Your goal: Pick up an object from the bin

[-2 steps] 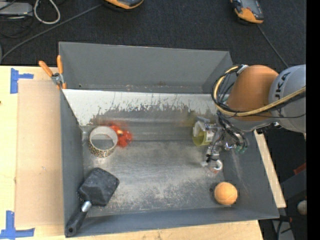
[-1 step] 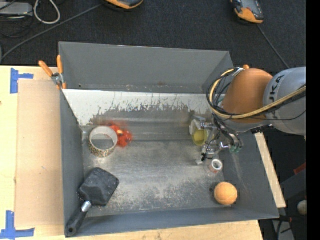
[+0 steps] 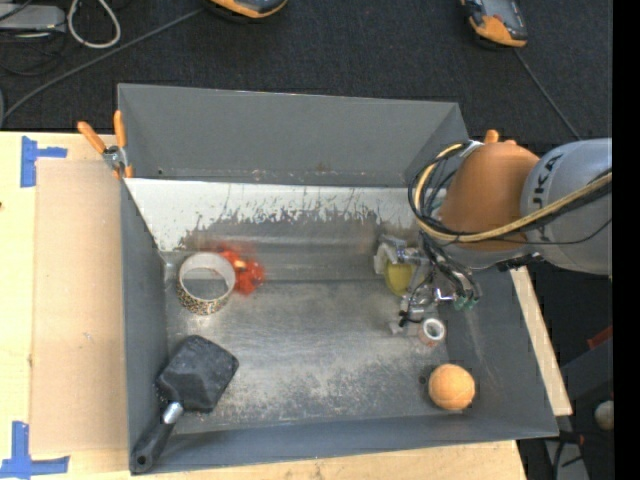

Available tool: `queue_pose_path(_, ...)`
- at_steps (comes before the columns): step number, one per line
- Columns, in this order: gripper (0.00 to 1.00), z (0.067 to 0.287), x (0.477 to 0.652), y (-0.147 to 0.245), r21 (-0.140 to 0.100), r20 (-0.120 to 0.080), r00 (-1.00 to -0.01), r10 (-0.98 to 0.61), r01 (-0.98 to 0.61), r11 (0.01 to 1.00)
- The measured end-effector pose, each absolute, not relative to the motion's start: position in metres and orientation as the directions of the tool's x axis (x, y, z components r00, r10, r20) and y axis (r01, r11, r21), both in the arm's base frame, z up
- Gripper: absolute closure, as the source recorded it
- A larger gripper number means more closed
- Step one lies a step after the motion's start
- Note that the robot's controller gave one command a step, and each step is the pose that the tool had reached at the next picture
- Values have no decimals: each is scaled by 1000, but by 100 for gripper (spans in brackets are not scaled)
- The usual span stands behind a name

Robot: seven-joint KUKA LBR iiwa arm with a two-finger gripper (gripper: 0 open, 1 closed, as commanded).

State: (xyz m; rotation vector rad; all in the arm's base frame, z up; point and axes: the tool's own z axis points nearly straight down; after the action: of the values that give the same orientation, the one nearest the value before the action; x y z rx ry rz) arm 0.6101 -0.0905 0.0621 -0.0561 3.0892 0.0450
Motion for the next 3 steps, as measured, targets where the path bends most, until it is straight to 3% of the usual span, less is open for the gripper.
queue_pose_path(1,0,50,600,-107,8,-19,-1000,-16,-17,1000)
queue_pose_path(2,0,69,549,-108,27,-53,-994,-97,-99,995)
queue_pose_path(3,0,71,590,-150,17,-45,-994,-103,-104,994)
